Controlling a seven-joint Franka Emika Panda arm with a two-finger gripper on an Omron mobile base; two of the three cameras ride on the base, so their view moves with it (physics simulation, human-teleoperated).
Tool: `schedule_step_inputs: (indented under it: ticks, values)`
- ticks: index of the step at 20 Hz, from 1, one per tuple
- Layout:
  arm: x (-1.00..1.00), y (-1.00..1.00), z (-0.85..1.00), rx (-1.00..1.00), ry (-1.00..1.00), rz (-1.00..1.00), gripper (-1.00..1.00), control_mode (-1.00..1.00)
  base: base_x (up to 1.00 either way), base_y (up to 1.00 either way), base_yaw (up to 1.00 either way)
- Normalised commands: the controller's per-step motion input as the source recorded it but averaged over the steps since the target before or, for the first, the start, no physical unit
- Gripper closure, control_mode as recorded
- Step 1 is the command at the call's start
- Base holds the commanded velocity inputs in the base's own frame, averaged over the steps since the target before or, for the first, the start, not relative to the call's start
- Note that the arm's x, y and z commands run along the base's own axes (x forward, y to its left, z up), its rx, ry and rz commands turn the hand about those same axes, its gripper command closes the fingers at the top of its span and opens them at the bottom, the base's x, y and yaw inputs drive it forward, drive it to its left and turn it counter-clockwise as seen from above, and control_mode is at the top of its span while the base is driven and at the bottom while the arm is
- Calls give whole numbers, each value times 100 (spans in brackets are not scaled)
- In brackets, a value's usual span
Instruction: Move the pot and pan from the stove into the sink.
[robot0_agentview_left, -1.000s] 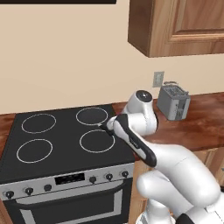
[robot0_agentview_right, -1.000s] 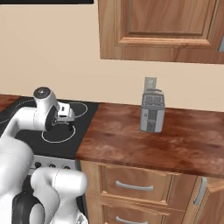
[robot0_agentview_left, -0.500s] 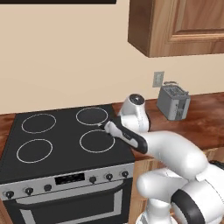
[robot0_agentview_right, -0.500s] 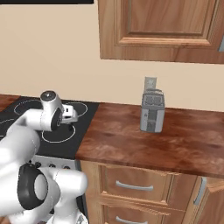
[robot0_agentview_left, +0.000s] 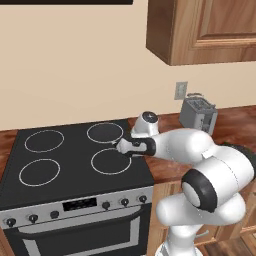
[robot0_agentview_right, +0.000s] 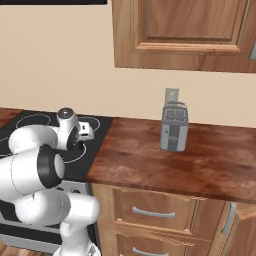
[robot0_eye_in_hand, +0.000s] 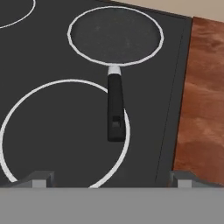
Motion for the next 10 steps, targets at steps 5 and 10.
schedule_step_inputs:
  ticks: [5, 10]
  values:
    - [51, 19, -31, -1, 0, 1, -100, -100, 0, 0, 0]
    - [25, 13, -17, -4, 1, 0, -100, -100, 0, 0, 0]
